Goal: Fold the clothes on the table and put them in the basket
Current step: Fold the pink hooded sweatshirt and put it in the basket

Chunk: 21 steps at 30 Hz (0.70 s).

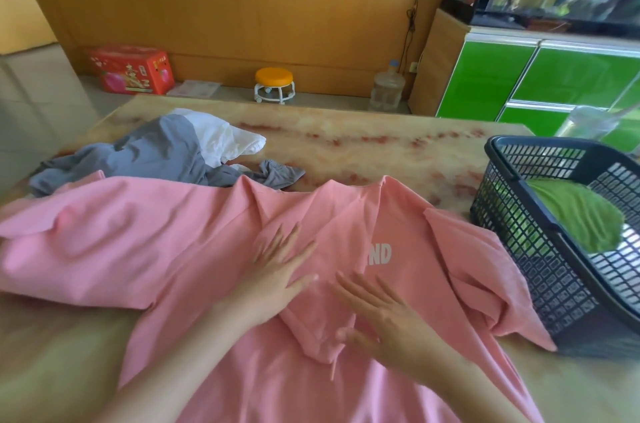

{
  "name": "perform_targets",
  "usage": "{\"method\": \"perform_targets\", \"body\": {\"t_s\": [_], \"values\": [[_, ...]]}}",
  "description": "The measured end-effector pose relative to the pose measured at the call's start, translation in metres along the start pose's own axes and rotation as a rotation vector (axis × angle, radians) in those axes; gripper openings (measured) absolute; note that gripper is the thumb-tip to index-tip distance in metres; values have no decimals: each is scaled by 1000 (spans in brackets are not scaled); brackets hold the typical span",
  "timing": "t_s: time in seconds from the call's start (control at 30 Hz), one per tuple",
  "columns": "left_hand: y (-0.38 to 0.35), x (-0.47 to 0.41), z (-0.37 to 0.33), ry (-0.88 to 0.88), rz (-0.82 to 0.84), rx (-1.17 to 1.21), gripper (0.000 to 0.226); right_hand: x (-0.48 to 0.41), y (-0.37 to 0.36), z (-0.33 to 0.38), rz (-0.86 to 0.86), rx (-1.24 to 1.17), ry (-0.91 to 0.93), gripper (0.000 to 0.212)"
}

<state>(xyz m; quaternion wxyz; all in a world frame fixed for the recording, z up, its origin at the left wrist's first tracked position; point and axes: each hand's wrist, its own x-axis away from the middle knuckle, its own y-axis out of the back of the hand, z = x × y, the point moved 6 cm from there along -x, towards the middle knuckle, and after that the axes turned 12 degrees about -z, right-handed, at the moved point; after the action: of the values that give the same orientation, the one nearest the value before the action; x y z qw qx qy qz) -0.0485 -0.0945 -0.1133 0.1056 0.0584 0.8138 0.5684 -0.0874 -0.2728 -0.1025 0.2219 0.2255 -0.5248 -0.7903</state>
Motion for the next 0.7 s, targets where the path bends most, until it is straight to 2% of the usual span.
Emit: {"method": "perform_targets", "body": {"t_s": [0.1, 0.2, 0.27, 0.33, 0.4, 0.47, 0.6, 0.7], "values": [[-18, 2, 3, 23, 62, -75, 121, -1, -15, 0, -43, 78, 25, 75], [-3, -17, 9, 63, -83, -48, 121, -21, -2, -22, -10, -180, -110, 93], [11, -38, 6, 56, -140, -33, 100, -49, 19, -35, -140, -184, -123, 87], [12, -63, 1, 29, -119, -62, 73, -82, 29, -46, -163, -152, -160, 64], [4, -83, 1, 59, -83, -26, 68, -121, 30, -55, -165, -109, -176, 62], [-11, -91, 12, 102, -39, -32, 73, -157, 22, -60, -169, -41, -160, 61], [-34, -81, 28, 102, -80, -184, 111, -186, -28, -82, -46, 117, -236, 59], [-37, -80, 34, 146, -94, -208, 116, -183, -39, -88, -31, 144, -247, 77]]}}
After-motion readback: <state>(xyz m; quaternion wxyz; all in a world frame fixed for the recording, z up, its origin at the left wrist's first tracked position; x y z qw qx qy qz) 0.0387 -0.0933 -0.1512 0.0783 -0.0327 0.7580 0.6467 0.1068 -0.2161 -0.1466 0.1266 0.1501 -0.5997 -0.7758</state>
